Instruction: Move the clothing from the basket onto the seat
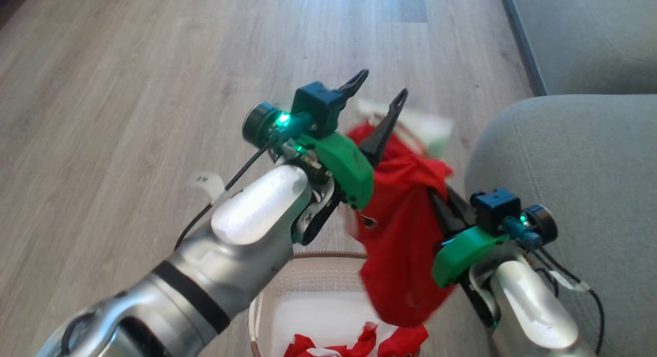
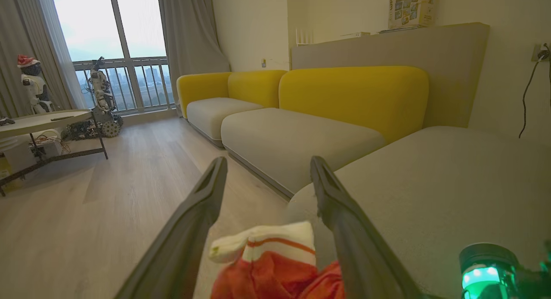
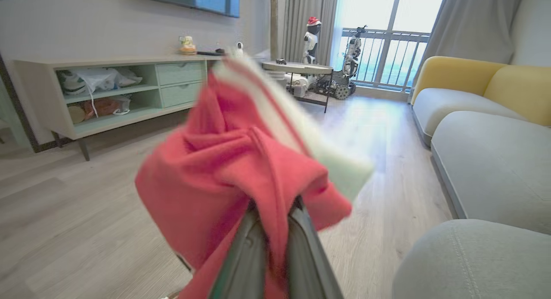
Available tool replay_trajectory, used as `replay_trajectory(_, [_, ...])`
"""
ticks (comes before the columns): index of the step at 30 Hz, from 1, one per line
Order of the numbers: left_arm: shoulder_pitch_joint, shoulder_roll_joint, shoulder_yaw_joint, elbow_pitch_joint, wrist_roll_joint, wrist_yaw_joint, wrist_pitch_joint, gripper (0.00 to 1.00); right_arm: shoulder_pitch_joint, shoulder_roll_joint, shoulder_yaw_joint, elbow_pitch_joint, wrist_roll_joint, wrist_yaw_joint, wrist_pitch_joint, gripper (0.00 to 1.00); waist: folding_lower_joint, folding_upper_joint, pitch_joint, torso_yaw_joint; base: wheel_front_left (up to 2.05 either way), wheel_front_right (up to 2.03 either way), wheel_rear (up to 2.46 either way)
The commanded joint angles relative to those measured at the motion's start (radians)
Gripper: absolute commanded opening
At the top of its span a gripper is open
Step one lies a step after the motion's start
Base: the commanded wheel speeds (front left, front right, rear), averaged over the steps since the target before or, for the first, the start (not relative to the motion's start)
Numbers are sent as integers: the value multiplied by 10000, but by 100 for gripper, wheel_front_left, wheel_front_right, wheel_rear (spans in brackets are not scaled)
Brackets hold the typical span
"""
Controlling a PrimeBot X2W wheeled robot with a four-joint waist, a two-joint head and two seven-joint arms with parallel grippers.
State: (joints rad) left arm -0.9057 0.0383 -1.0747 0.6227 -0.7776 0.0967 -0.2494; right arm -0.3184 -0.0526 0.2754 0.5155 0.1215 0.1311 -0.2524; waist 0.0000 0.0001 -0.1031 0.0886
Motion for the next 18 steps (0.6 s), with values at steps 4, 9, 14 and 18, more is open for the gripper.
replay_trajectory(4, [311, 230, 882, -203, 518, -79, -120, 100, -385, 24, -398, -700, -249, -4, -94, 0, 0, -1, 39, -366, 0, 0, 0])
replay_trajectory(9, [1097, 265, 1199, -156, 874, -296, -122, 100, -347, -14, -880, -1038, -559, -4, -94, 0, 0, -1, 88, -732, 0, 0, 0])
replay_trajectory(14, [1840, 242, 1425, -49, 1120, -453, -122, 100, -192, -141, -1180, -1377, -759, -4, -94, 0, 0, -1, 94, -1300, 0, 0, 0])
replay_trajectory(18, [2389, 206, 1669, -41, 1279, -517, -123, 100, -82, -241, -1276, -1616, -824, -4, -94, 0, 0, -1, 96, -1878, 0, 0, 0])
